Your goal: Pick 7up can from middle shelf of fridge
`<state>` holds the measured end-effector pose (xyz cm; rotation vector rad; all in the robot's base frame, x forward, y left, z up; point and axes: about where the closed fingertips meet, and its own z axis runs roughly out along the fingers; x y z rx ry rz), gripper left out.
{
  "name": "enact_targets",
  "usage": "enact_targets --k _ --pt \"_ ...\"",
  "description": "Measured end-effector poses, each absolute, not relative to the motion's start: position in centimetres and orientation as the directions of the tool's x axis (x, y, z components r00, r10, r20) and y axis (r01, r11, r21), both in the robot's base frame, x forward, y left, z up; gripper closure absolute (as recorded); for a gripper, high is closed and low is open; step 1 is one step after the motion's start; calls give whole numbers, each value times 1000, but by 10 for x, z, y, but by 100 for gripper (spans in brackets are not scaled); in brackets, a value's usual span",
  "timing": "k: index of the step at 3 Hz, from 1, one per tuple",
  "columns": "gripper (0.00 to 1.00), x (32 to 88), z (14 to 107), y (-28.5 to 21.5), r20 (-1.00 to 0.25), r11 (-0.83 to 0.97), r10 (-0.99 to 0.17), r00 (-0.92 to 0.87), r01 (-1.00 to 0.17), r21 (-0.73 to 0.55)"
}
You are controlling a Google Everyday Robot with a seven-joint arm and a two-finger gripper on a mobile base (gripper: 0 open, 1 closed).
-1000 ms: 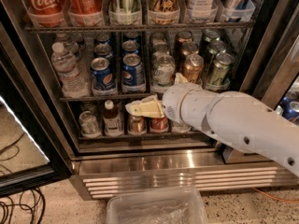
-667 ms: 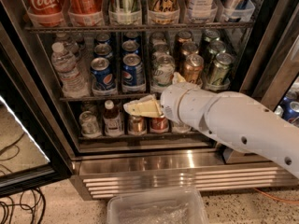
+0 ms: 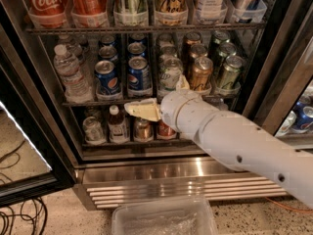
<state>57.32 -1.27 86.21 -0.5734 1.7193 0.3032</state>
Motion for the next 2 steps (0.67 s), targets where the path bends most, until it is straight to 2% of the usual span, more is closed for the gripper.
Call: enact_targets --k 1,2 --pt "16 576 862 -16 -979 878 -175 -102 -466 -109" --pt "22 576 862 -20 -985 902 -158 -73 -417 -114"
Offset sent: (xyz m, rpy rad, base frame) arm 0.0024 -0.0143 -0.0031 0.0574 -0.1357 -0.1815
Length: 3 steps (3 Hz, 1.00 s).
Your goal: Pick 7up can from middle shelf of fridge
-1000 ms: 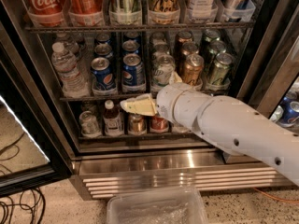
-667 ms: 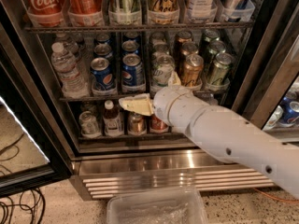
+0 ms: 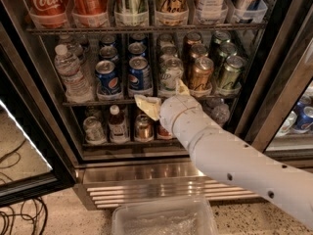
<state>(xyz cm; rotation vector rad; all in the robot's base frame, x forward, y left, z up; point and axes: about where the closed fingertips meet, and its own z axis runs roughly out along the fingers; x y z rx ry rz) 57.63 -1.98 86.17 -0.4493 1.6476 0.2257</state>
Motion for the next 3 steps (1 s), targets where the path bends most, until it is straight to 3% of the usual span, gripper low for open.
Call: enact_targets --k 3 --pt "33 575 851 -19 -994 936 -104 -33 -343 -86"
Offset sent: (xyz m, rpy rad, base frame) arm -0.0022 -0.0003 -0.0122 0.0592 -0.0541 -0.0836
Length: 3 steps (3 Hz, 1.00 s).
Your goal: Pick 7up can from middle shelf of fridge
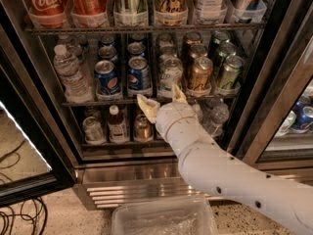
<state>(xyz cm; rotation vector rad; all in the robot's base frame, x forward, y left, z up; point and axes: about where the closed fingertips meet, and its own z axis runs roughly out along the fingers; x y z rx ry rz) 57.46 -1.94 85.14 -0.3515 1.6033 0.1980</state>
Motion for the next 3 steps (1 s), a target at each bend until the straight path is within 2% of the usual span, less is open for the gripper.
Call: enact_targets --k 3 --pt "32 577 835 -41 -996 964 -86 -40 -255 -73"
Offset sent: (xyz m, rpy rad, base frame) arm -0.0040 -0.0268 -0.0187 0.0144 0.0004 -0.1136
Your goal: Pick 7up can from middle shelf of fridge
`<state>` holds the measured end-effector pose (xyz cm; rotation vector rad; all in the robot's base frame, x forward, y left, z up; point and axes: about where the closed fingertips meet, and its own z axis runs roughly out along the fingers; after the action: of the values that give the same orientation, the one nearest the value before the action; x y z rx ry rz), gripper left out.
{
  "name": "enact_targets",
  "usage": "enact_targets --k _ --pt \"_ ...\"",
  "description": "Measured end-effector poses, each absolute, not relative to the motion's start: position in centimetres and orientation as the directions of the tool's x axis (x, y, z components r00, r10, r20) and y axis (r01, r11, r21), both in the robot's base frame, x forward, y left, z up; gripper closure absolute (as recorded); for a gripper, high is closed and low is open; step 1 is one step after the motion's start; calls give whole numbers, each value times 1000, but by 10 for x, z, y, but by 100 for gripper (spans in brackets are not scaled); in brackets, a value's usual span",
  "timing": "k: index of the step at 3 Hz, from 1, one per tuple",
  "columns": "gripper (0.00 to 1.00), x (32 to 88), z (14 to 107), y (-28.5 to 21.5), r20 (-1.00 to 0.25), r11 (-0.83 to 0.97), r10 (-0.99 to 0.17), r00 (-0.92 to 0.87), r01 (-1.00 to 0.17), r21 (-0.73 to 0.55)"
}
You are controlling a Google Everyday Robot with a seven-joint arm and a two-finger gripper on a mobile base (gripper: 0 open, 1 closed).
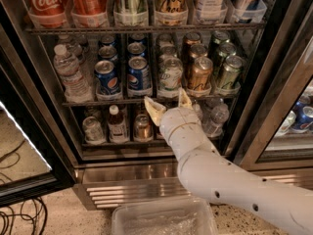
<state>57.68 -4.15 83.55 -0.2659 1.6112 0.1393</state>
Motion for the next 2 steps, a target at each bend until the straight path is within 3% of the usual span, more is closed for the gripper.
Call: enact_targets --k 2 --pt "31 602 842 -50 -995 966 -97 -6 -242 -92"
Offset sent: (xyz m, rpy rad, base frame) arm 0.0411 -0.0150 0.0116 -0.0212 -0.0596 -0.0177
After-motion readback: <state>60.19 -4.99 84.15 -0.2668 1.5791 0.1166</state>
